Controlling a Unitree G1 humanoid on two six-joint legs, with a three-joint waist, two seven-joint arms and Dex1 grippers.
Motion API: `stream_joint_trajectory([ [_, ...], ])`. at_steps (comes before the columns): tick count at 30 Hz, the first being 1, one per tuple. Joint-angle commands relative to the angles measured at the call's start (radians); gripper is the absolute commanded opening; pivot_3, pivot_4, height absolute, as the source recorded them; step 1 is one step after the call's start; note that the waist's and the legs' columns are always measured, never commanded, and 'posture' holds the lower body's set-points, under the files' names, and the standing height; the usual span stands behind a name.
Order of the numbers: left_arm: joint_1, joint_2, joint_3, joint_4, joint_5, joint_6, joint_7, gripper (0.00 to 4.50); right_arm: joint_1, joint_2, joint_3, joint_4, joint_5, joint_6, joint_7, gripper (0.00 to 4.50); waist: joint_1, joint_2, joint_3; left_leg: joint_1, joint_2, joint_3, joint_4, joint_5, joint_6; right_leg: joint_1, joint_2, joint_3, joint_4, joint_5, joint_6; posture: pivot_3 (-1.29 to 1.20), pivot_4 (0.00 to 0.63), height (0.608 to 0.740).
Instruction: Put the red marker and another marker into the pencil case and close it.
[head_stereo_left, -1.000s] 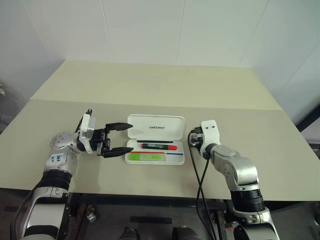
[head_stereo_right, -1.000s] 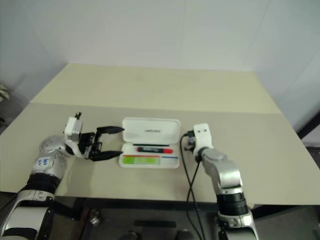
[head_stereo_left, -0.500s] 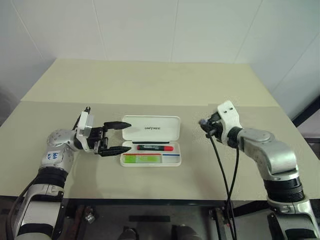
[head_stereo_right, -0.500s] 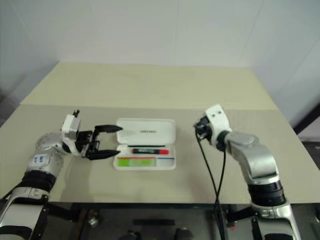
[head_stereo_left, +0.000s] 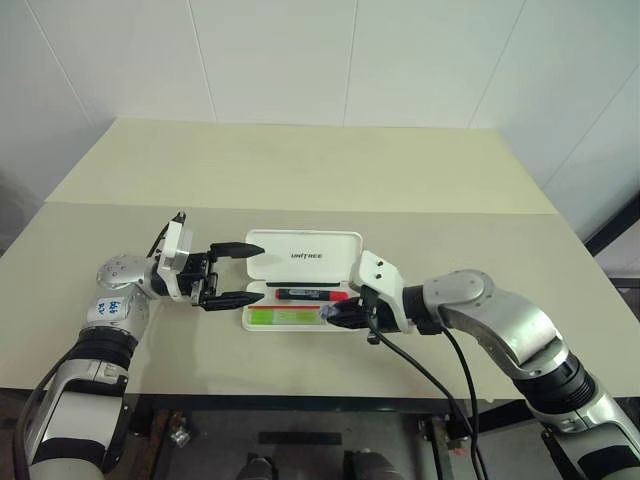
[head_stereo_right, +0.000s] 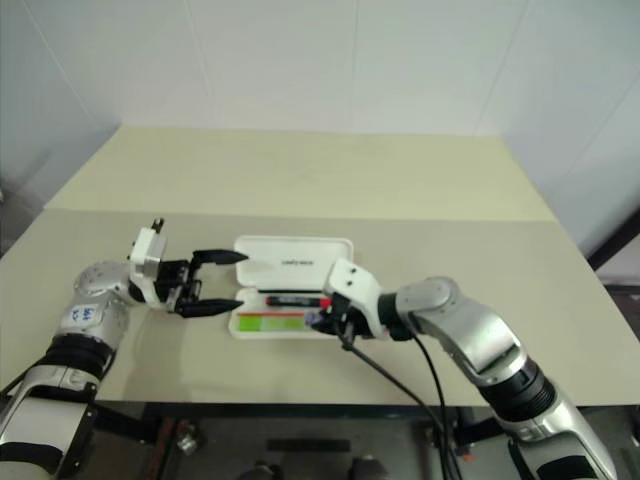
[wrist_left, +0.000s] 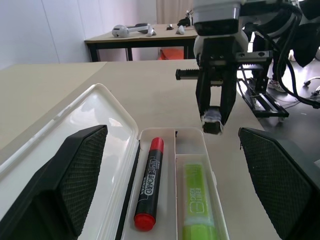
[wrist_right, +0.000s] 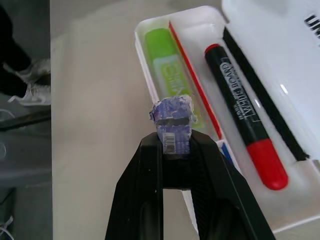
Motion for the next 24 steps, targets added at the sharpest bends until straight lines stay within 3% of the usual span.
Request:
stream_joint_trajectory([
  [1,-0.006,0.023,0.012,-0.018,-0.029,-0.010,-0.112,4.50,-0.039,0.000,0.012,0.052,-0.040,-0.065,0.033,0.38,0.000,0.000,0.000,0.000,0.000,0.000,0.000,0.000,0.000,0.000,0.000,0.000,0.000,0.000,0.000,0.00,0.150,0.740],
  [12,0.019,0.020,0.037,-0.042,-0.025,-0.005,-0.112,4.50,-0.064,0.004,0.029,0.158,-0.103,-0.127,0.103,0.38,0.000,0.000,0.000,0.000,0.000,0.000,-0.001,0.000,0.000,-0.001,0.002,0.000,0.001,0.000,-0.001,0.00,0.150,0.740],
  [13,0.021,0.020,0.039,-0.043,-0.024,-0.005,-0.112,4.50,-0.064,0.004,0.030,0.161,-0.109,-0.123,0.103,1.10,0.000,0.000,0.000,0.000,0.000,0.000,0.000,0.000,0.000,-0.001,0.002,0.000,0.001,0.000,-0.001,0.00,0.150,0.740],
  [23,0.019,0.006,0.047,-0.042,-0.013,-0.004,-0.112,4.50,-0.061,0.004,0.009,0.149,-0.126,-0.109,0.113,4.46,0.000,0.000,0.000,0.000,0.000,0.000,0.000,0.000,0.000,-0.001,0.002,0.000,0.002,0.000,-0.001,0.00,0.150,0.740],
  [24,0.016,0.004,0.047,-0.040,-0.011,-0.005,-0.112,4.50,-0.062,0.002,0.004,0.144,-0.124,-0.107,0.114,4.46,0.000,0.000,0.000,0.000,0.000,0.000,0.000,0.000,0.000,-0.001,0.002,0.000,0.002,0.000,-0.001,0.00,0.150,0.740],
])
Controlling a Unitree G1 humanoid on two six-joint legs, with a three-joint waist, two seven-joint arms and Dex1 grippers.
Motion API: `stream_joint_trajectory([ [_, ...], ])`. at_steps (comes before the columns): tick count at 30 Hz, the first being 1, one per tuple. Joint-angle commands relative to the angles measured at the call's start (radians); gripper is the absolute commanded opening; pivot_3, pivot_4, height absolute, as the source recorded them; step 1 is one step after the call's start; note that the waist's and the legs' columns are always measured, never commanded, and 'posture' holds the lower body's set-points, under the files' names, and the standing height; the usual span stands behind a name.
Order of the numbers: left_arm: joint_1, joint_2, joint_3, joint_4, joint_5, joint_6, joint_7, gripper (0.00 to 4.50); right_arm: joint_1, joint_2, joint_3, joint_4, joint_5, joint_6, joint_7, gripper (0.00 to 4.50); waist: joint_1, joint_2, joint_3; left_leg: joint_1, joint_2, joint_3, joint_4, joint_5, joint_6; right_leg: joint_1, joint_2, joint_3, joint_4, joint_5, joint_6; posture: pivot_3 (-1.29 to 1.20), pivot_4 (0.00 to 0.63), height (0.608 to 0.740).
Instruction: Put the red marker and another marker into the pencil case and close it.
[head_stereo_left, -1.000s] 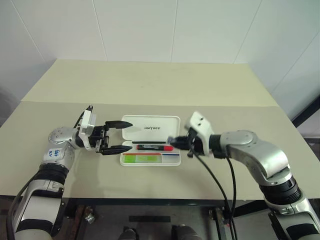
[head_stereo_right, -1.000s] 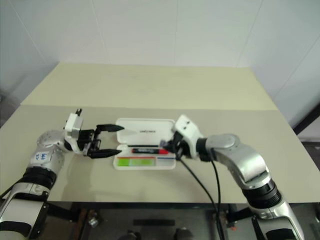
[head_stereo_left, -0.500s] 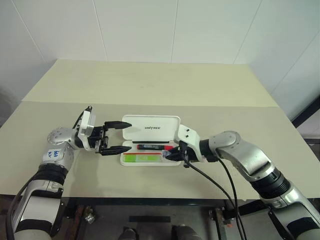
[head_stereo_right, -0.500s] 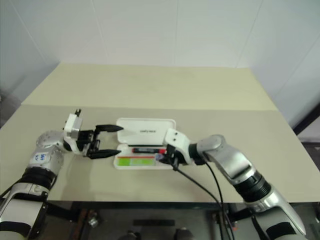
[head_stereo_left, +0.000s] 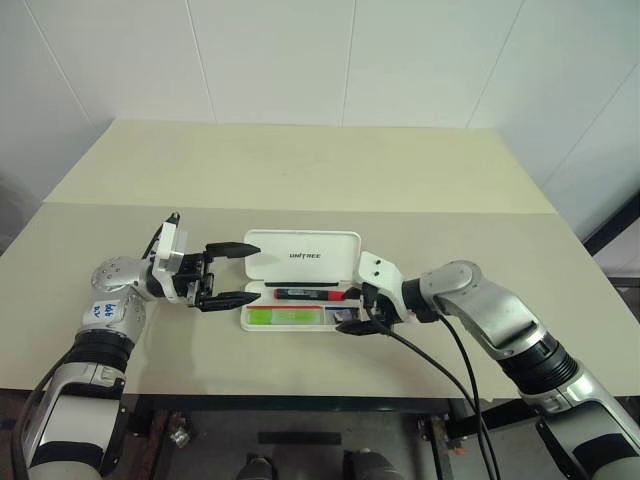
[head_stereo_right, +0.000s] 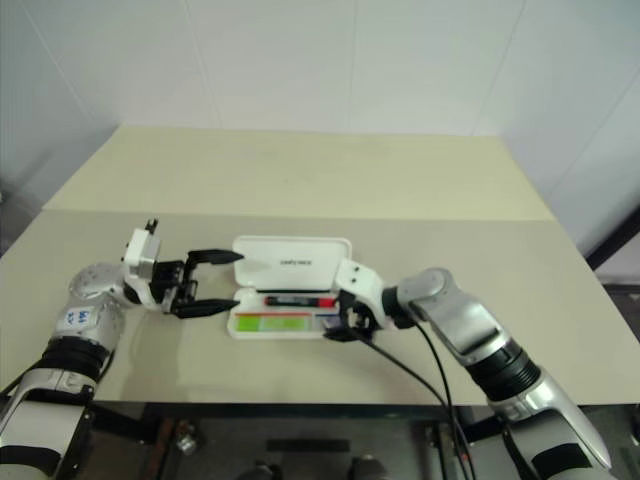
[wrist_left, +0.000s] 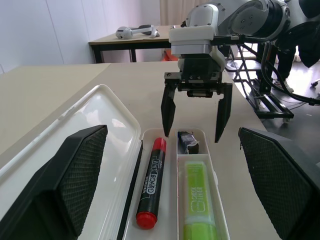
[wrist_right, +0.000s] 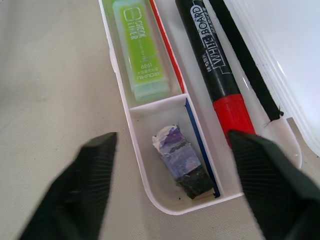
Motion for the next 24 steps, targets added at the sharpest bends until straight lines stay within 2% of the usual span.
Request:
stream_joint_trajectory([
  [1,-0.004,-0.002,0.023,-0.029,-0.008,-0.006,-0.112,4.50,-0.017,-0.009,-0.035,-0.050,0.008,0.004,0.011,4.46,0.000,0.000,0.000,0.000,0.000,0.000,0.000,0.000,0.000,0.000,0.000,0.000,0.000,0.000,0.000,0.00,0.150,0.740],
  [5,-0.042,-0.033,0.053,0.027,0.060,-0.051,-0.093,4.50,-0.010,-0.024,-0.081,-0.108,0.040,0.032,0.012,4.46,0.002,0.000,0.000,0.000,0.000,0.000,0.000,0.000,0.000,0.000,0.000,0.000,0.000,0.000,0.000,0.00,0.150,0.740],
  [8,-0.088,-0.056,0.079,0.081,0.106,-0.081,-0.048,4.50,0.046,-0.012,-0.191,-0.195,0.110,-0.039,0.011,4.46,0.005,0.000,0.000,0.000,-0.001,0.000,0.001,0.000,0.000,0.000,0.000,0.000,0.000,0.000,0.000,0.00,0.150,0.740],
  [14,-0.183,-0.074,0.101,0.187,0.195,-0.039,0.016,4.50,0.158,0.014,-0.377,-0.295,0.231,-0.147,-0.007,4.46,0.009,0.000,0.000,0.000,-0.002,0.000,0.000,0.000,0.000,0.001,0.001,0.000,-0.001,0.000,0.000,0.00,0.150,0.740],
  [17,-0.243,-0.091,0.119,0.263,0.224,-0.022,0.020,4.50,0.189,0.003,-0.412,-0.293,0.225,-0.169,-0.035,4.46,0.009,0.000,0.000,0.000,-0.002,0.000,0.001,0.000,0.000,0.001,0.002,0.000,0.000,0.000,0.001,0.00,0.150,0.740],
  [20,-0.292,-0.105,0.144,0.332,0.238,0.003,0.007,3.87,0.210,-0.011,-0.433,-0.289,0.213,-0.189,-0.056,4.50,0.008,0.000,0.000,0.000,-0.002,0.000,0.002,0.000,0.000,0.001,0.002,0.000,0.000,0.001,0.001,0.00,0.150,0.740],
  [24,-0.351,-0.123,0.160,0.398,0.267,0.005,-0.009,2.58,0.235,-0.025,-0.473,-0.306,0.240,-0.197,-0.069,4.50,0.007,0.000,0.000,0.000,-0.002,0.000,0.001,0.000,0.000,0.001,0.002,0.000,0.000,0.001,0.001,0.00,0.150,0.740],
])
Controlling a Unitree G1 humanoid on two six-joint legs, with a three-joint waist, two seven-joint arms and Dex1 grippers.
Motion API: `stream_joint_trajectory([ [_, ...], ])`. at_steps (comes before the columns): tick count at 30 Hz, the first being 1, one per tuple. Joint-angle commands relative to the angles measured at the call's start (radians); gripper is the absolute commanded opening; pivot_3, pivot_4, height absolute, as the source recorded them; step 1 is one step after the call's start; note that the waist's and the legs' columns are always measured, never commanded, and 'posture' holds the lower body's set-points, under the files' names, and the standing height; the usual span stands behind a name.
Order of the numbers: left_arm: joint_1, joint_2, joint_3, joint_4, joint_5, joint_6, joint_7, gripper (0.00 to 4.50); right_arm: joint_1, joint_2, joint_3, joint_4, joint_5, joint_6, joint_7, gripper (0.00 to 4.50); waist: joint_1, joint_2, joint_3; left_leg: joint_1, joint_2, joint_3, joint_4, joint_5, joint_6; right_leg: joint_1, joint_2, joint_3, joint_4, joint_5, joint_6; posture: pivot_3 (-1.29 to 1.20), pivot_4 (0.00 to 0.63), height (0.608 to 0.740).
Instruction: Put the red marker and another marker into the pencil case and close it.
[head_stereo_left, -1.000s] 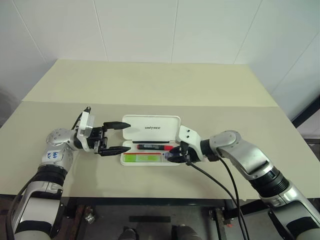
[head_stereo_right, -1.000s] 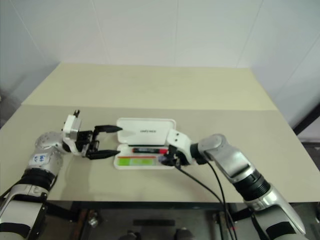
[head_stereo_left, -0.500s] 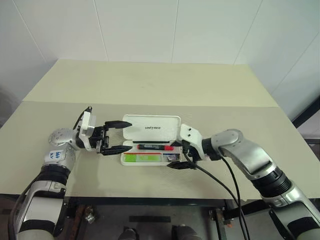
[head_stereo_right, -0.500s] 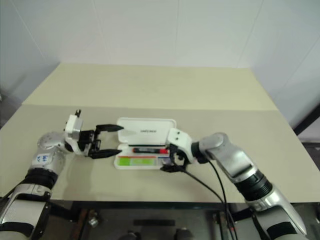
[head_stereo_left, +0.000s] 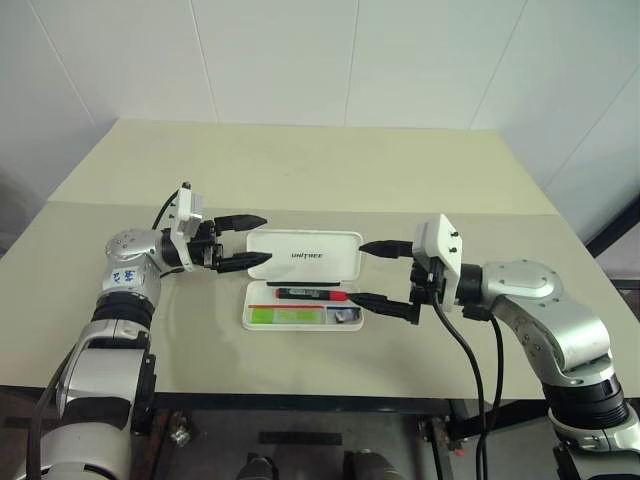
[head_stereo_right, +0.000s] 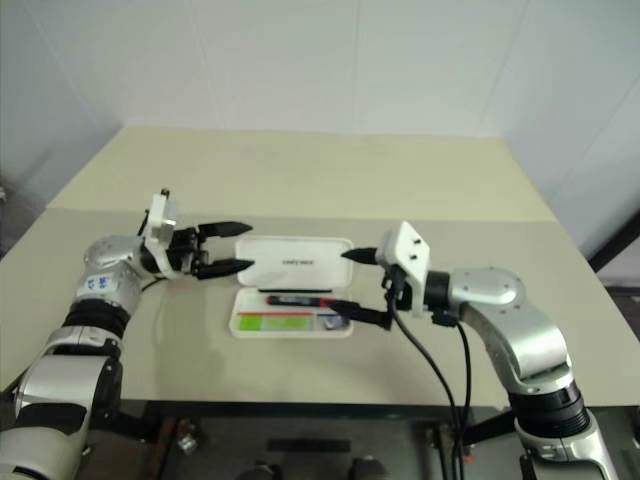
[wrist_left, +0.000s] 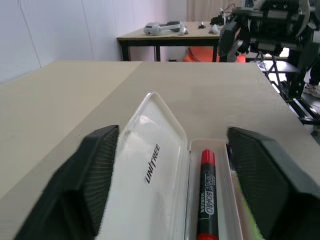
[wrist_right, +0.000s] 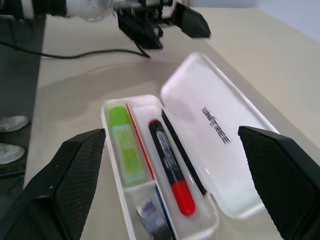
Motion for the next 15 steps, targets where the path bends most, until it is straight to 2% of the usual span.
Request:
stream_joint_trajectory([
  [1,-0.065,-0.008,0.032,0.046,0.029,0.006,-0.007,2.30,0.014,-0.025,-0.065,-0.047,0.033,-0.026,-0.009,4.50,0.003,0.000,0.000,0.000,0.000,0.000,0.000,0.000,0.000,0.000,0.000,0.000,0.000,0.000,0.000,0.00,0.150,0.740],
  [6,-0.137,-0.019,0.051,0.136,0.081,-0.013,0.035,0.54,0.048,-0.049,-0.101,-0.052,0.044,-0.064,0.001,4.50,0.004,0.000,0.000,0.000,0.000,0.000,0.000,0.000,0.000,0.000,0.000,0.000,0.000,0.000,0.000,0.00,0.150,0.740],
  [8,-0.170,-0.017,0.061,0.171,0.103,-0.016,0.069,0.02,0.051,-0.058,-0.112,-0.046,0.040,-0.077,-0.007,4.50,0.004,0.000,0.000,0.000,0.000,0.000,0.000,0.000,0.000,0.000,0.000,0.000,0.000,0.000,0.000,0.00,0.150,0.740],
  [15,-0.229,0.012,0.038,0.254,0.265,-0.050,0.339,0.02,0.074,-0.071,-0.143,-0.052,0.051,-0.082,-0.026,4.50,0.005,0.000,0.000,0.000,0.000,0.000,0.000,0.000,0.000,0.000,0.000,0.000,0.000,0.000,0.000,0.00,0.150,0.740],
])
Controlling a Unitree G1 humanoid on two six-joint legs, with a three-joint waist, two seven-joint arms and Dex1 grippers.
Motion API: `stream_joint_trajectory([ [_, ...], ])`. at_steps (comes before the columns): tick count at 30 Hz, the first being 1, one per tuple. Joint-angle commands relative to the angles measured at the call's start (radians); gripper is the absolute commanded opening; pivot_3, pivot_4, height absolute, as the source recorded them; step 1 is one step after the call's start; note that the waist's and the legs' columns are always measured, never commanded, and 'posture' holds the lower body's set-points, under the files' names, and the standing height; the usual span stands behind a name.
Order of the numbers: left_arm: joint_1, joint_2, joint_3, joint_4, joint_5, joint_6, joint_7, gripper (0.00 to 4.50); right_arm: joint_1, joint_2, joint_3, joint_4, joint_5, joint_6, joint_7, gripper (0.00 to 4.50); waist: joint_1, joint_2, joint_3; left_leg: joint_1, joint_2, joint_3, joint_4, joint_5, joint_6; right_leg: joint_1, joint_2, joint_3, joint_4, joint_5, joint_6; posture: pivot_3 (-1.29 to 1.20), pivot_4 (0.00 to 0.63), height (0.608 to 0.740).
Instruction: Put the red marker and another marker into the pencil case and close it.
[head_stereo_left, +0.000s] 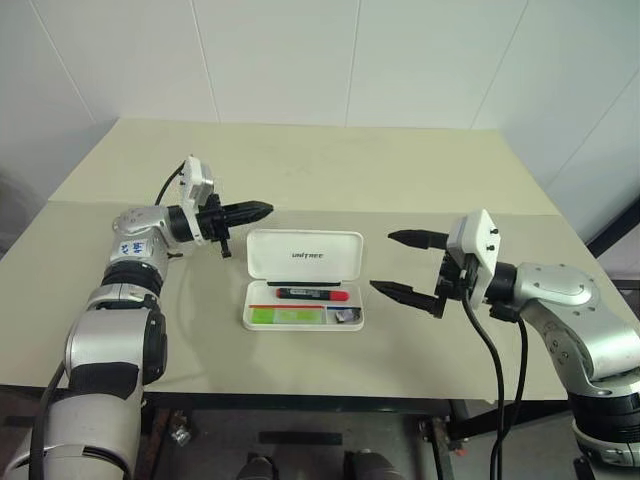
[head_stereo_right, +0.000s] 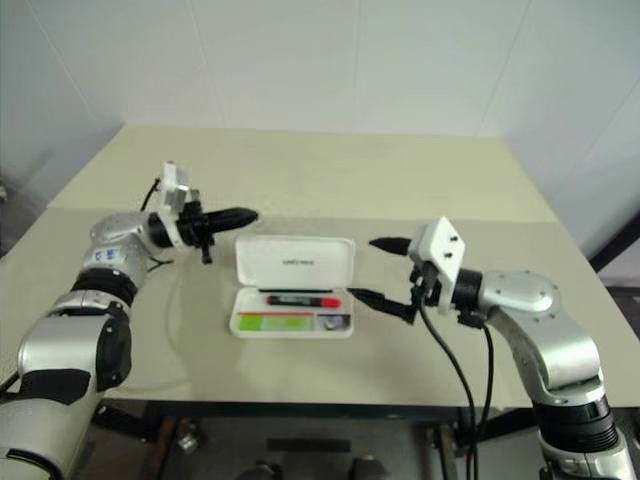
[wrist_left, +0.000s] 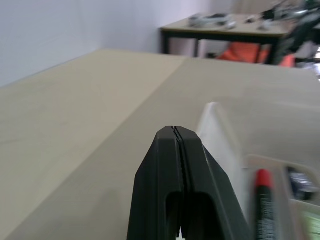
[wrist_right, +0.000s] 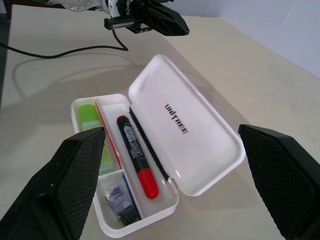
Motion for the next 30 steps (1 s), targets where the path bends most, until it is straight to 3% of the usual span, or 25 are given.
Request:
stream_joint_trajectory([
  [1,-0.029,0.032,-0.011,0.028,0.079,-0.010,0.103,0.02,0.015,-0.022,-0.051,-0.041,0.034,-0.016,-0.006,4.50,0.000,0.000,0.000,0.000,0.000,0.000,0.000,0.000,0.000,0.000,0.000,0.000,0.000,0.000,0.000,0.00,0.150,0.740],
  [13,-0.018,0.037,0.025,0.067,0.167,0.067,0.217,0.02,0.065,-0.094,-0.246,0.015,0.307,0.024,0.137,4.50,0.017,0.000,0.000,0.000,0.000,0.000,0.000,0.000,0.000,0.000,0.000,0.000,0.000,0.000,0.000,0.00,0.150,0.740],
  [20,-0.007,0.016,0.060,0.075,0.165,0.124,0.181,0.02,0.146,-0.173,-0.238,0.102,0.267,-0.057,0.286,4.50,0.015,0.000,0.000,0.000,0.000,0.001,0.001,0.000,0.000,0.001,0.000,0.000,0.001,0.000,0.000,0.00,0.150,0.740],
  [26,-0.022,-0.008,0.091,0.073,0.153,0.157,0.159,0.02,0.131,-0.161,-0.218,0.112,0.255,-0.083,0.276,4.50,0.014,0.000,0.000,0.001,0.000,0.001,0.002,0.000,-0.001,0.000,0.001,0.000,0.003,0.000,0.000,0.00,0.150,0.740],
  [30,-0.023,-0.007,0.077,0.074,0.174,0.213,0.043,0.02,0.134,-0.166,-0.211,0.100,0.256,-0.086,0.267,4.50,0.015,0.000,0.000,0.001,0.000,0.001,0.002,0.001,-0.001,0.000,0.001,0.000,0.003,0.000,0.000,0.00,0.150,0.740],
])
